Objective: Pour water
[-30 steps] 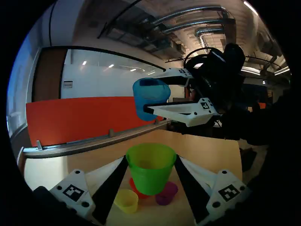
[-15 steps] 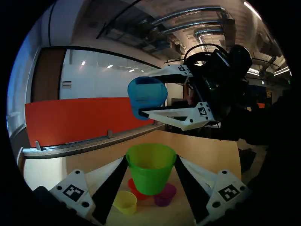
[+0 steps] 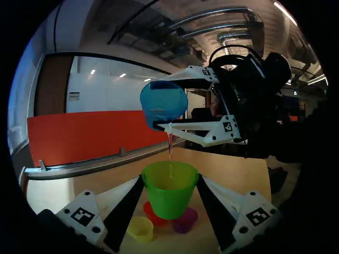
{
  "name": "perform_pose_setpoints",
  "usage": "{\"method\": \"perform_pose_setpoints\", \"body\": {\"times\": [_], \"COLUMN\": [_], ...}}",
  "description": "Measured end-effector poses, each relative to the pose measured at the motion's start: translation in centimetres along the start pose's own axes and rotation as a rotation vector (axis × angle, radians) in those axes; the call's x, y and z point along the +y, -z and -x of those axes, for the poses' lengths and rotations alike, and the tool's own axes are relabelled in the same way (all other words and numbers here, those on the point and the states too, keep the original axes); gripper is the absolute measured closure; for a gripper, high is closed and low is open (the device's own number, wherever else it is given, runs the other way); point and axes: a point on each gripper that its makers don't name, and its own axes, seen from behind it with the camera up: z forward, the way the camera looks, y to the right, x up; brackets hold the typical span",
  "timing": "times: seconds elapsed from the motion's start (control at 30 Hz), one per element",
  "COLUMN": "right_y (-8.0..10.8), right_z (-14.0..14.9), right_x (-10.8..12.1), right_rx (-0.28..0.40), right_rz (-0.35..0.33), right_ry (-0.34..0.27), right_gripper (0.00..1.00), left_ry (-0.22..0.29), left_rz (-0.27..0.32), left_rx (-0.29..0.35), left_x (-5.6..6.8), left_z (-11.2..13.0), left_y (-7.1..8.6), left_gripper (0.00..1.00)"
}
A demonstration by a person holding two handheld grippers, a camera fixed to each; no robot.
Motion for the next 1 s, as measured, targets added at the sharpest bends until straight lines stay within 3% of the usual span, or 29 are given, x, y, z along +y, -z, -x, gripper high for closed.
{"method": "perform_pose_setpoints", "body": {"times": [1.0], "right_y": [-0.1], "right_z": [-0.6], "right_x": [1.4], "right_rx": [0.006], "right_rz": [0.044], "right_ry": [0.077], "right_gripper": [0.09], "left_ry": [0.002], "left_rz": [0.007], "left_rx": [-0.006], "left_x": [0.0], "left_z": [0.2], "left_y": [-0.2], "left_gripper": [0.12]}}
